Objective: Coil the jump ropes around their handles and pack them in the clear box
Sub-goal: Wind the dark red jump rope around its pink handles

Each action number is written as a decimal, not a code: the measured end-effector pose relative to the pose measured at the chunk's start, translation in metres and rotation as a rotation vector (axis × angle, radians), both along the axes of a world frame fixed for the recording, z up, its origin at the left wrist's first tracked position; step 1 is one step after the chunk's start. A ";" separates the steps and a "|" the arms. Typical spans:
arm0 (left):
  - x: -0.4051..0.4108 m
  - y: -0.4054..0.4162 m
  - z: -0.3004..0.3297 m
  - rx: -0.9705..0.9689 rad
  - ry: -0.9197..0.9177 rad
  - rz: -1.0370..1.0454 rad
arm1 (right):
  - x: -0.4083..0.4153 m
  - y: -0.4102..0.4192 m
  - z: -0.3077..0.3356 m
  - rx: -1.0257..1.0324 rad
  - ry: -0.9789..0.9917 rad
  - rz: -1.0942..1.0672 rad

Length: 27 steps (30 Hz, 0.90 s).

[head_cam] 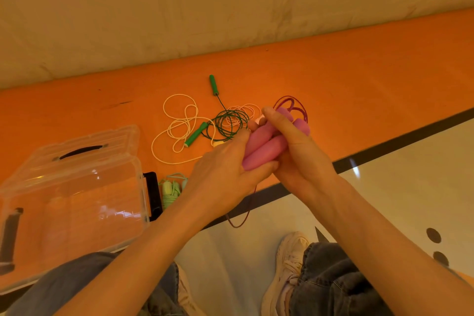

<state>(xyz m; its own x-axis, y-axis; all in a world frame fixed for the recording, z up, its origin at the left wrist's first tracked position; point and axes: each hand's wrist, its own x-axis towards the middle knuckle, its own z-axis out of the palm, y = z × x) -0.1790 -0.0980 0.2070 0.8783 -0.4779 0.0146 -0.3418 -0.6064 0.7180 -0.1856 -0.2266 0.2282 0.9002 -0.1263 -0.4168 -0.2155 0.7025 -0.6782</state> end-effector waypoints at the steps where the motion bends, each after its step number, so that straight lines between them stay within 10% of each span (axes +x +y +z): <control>1: 0.000 0.000 0.000 -0.002 0.005 -0.002 | 0.000 0.001 0.001 -0.010 -0.006 -0.018; 27: 0.003 0.003 0.003 0.161 -0.190 -0.022 | 0.008 -0.009 -0.002 -0.016 -0.083 -0.131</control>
<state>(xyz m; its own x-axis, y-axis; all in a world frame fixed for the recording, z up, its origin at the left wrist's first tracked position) -0.1765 -0.0952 0.2097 0.8563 -0.5067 0.1002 -0.4758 -0.6985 0.5344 -0.1774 -0.2354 0.2259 0.9070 -0.2507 -0.3384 -0.0652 0.7102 -0.7009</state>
